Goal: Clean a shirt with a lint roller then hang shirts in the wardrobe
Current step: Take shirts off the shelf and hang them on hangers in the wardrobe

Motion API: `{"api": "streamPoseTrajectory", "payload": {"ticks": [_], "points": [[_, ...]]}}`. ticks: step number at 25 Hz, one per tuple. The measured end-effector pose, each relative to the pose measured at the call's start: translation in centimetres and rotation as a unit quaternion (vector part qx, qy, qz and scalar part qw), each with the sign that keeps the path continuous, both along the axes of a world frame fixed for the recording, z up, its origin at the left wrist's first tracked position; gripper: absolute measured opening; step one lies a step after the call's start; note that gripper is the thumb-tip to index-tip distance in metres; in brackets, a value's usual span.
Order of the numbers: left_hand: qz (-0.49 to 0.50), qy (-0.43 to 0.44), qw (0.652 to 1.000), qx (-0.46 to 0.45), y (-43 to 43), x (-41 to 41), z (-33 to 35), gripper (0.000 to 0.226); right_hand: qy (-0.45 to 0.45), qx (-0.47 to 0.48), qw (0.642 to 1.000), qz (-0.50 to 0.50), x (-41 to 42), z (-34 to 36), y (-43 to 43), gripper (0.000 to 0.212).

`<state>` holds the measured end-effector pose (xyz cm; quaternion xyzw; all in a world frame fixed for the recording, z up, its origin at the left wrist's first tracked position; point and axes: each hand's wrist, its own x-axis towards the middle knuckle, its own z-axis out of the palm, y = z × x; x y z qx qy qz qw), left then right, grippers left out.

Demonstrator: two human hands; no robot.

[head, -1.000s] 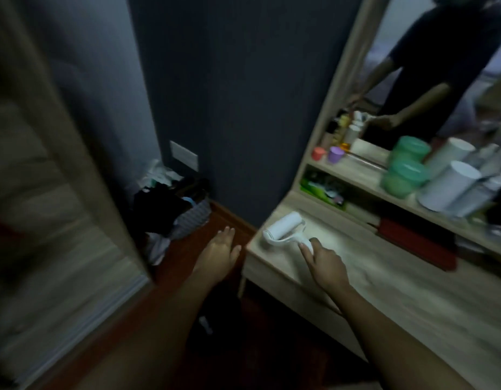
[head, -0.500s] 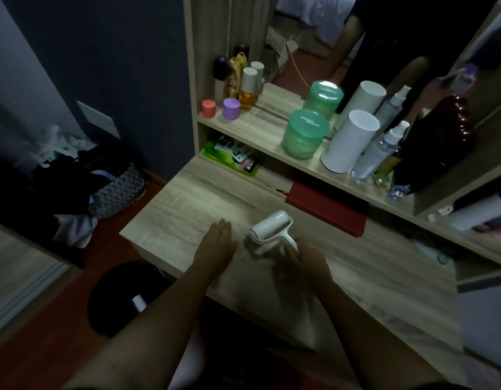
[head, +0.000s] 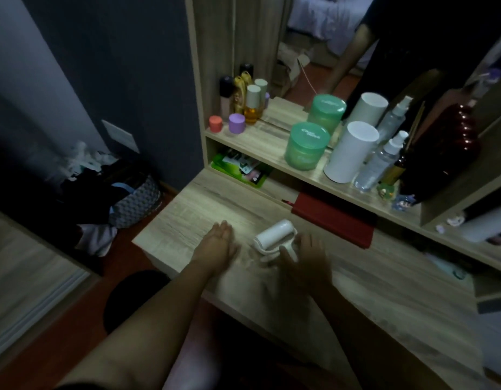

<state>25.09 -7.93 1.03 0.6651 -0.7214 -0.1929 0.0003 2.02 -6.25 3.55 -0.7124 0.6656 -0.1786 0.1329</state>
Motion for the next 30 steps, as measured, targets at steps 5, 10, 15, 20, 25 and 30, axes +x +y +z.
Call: {"api": "streamPoseTrajectory", "payload": {"ticks": [5, 10, 15, 20, 25, 30], "points": [[0.041, 0.007, 0.991, -0.123, 0.5, 9.1, 9.4, 0.060, -0.101, -0.109, 0.975, 0.166, 11.2, 9.3, -4.4, 0.025], [0.133, -0.044, 0.945, -0.294, 4.6, 26.5, 22.6, 0.062, -0.130, -0.185, 0.914, 0.337, 30.6, 20.7, -5.8, 0.027], [0.147, -0.163, 0.896, -0.386, 13.0, 43.6, 35.6, 0.057, -0.120, -0.255, 0.850, 0.445, 50.0, 33.4, -0.9, 0.036], [0.153, -0.276, 0.850, -0.422, 21.0, 57.0, 43.6, 0.057, -0.158, -0.305, 0.801, 0.491, 64.4, 41.5, 6.0, 0.037], [0.167, -0.333, 0.826, -0.422, 25.9, 64.4, 49.6, 0.054, -0.148, -0.396, 0.746, 0.514, 72.3, 47.0, 9.4, 0.024], [0.190, -0.385, 0.767, -0.476, 28.0, 69.4, 56.9, 0.055, -0.081, -0.510, 0.700, 0.494, 78.0, 53.7, 8.9, 0.020]]}}
